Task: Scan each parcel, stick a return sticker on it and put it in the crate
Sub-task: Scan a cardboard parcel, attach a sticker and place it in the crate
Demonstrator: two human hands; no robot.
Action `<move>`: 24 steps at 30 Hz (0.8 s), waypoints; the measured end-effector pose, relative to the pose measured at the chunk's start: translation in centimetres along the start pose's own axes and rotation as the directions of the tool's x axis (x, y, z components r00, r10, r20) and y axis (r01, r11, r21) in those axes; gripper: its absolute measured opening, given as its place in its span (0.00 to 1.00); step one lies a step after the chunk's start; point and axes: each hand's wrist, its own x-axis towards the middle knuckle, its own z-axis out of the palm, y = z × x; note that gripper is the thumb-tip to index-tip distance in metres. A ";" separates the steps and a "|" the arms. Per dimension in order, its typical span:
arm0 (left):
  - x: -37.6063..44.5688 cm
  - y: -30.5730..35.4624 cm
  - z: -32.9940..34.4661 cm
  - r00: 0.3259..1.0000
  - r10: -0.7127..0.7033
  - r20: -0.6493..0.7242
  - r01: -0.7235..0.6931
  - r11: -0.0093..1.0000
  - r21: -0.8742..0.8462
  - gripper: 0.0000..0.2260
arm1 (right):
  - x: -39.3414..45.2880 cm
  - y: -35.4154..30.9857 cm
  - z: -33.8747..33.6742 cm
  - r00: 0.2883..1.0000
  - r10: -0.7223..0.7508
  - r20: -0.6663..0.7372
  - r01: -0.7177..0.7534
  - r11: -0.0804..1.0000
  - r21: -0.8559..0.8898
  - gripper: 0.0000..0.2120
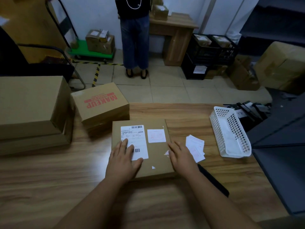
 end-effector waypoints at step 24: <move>-9.3 2.8 -13.4 0.950 -0.288 -0.120 0.152 0.764 -0.626 0.26 | -4.1 -3.0 -12.5 0.954 -0.248 0.167 0.117 0.822 0.557 0.36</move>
